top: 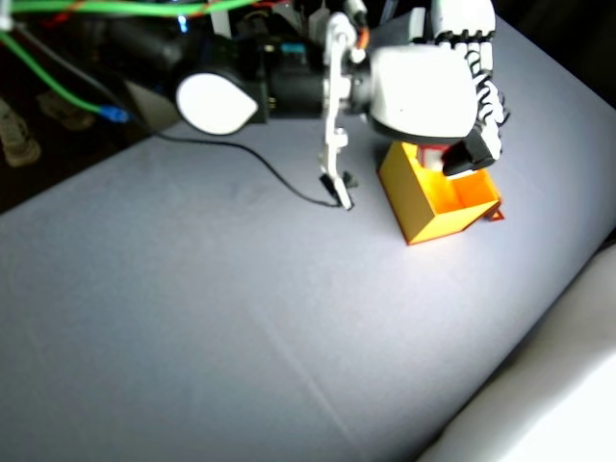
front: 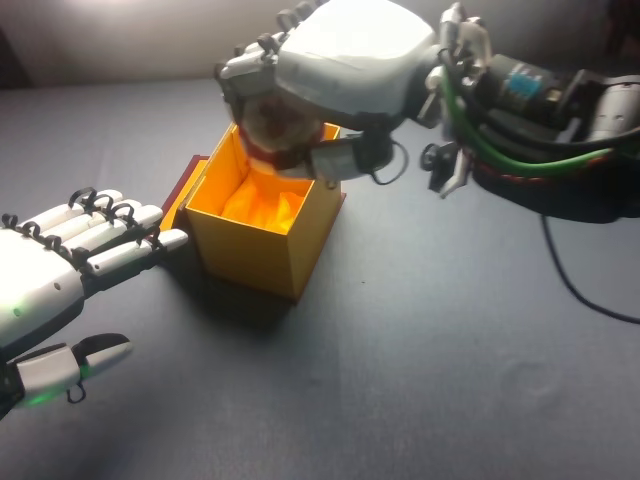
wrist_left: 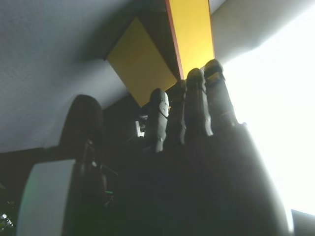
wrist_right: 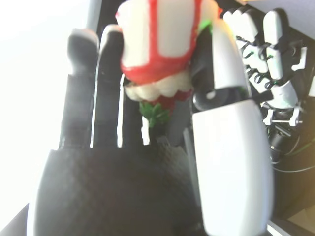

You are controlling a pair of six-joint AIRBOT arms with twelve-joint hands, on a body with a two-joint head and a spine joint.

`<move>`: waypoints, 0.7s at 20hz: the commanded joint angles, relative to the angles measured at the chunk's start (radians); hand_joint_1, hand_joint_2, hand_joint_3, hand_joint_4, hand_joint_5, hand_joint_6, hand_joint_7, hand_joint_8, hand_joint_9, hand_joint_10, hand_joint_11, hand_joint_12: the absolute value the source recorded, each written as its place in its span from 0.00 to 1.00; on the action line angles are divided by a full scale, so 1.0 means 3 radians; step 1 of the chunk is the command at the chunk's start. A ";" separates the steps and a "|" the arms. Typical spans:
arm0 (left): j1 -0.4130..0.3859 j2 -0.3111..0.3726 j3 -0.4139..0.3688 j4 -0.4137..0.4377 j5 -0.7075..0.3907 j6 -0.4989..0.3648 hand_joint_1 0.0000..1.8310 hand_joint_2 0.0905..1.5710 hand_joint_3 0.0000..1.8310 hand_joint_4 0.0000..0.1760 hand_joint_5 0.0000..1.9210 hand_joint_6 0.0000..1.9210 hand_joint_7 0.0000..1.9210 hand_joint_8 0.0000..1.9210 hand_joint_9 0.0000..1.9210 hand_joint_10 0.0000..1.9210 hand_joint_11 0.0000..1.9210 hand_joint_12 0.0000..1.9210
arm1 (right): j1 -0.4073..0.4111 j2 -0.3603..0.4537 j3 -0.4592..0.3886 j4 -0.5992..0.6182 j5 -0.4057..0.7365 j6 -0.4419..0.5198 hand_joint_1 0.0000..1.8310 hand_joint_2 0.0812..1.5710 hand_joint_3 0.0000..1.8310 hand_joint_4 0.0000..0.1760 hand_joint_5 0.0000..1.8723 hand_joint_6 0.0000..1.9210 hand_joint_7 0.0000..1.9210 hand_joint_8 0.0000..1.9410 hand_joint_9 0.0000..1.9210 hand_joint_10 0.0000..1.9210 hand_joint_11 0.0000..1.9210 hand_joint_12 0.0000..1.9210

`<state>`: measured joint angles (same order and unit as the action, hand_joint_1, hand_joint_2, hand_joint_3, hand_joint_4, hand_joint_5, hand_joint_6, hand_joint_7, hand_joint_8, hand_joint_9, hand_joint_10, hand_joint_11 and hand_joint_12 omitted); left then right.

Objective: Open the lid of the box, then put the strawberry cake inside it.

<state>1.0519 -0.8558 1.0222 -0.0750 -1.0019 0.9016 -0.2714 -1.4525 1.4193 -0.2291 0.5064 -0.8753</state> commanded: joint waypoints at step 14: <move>-0.0021 -0.0044 0.0028 -0.0057 -0.0429 -0.0043 0.31 0.89 0.00 0.52 0.04 0.01 0.00 0.00 0.00 0.00 0.00 0.00 | 0.0062 -0.0074 0.0004 0.0052 0.0225 -0.0002 0.41 0.74 0.00 0.00 0.00 0.00 0.01 0.00 0.01 0.04 0.00 0.56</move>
<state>1.0519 -0.8692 1.0302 -0.0799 -1.0061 0.8909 -0.2684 -1.4796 1.4189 -0.2230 0.4503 -0.8761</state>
